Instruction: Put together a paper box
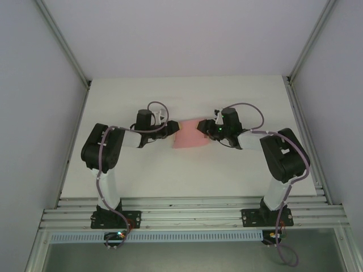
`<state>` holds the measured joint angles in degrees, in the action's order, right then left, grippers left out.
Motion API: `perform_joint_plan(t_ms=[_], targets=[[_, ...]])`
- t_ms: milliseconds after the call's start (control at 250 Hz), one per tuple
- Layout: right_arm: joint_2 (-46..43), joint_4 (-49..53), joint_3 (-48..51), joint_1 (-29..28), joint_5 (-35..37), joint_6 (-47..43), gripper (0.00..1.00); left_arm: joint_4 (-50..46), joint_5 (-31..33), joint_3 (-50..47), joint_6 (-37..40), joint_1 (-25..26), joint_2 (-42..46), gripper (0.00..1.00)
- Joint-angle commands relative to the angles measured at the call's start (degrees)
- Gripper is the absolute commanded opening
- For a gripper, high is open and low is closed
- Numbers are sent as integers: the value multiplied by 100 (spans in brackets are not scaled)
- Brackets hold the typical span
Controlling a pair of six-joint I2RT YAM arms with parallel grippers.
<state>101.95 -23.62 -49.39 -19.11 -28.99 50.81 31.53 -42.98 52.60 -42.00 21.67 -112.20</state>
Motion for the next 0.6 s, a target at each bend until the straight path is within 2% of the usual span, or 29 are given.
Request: perform_joint_plan(t_ms=[0, 32, 56, 108, 144, 228, 316, 427, 503, 595], targets=[[-395, 335, 58, 4, -20, -153, 44, -510, -13, 225, 581, 54, 597, 89], [-458, 442, 61, 14, 3, -149, 43, -849, 110, 294, 820, 85, 713, 92], [-507, 523, 50, 30, 12, -134, 43, -1045, 266, 347, 1006, 105, 814, 100], [-588, 664, 54, 56, 29, -130, 42, -1550, 447, 459, 1466, 181, 1009, 100], [-634, 765, 48, 81, 40, -156, 42, -1823, 824, 505, 1800, 193, 1170, 100], [-715, 1224, -58, 178, 70, -153, 42, -2413, 1566, 621, 2739, 611, 1500, 100], [-738, 1445, -115, 390, -92, 42, 42, -2979, 2339, 813, 4075, 1037, 1634, 100], [-721, 1674, -231, 757, -659, 371, 42, -3223, 3200, 854, 5402, 1645, 1782, 100], [-703, 1806, -306, 954, -1008, 531, 43, -2948, 3726, 682, 6075, 2064, 1889, 100], [-693, 2002, -391, 1153, -1245, 589, 43, -2607, 3906, 456, 6747, 2451, 1997, 100]])
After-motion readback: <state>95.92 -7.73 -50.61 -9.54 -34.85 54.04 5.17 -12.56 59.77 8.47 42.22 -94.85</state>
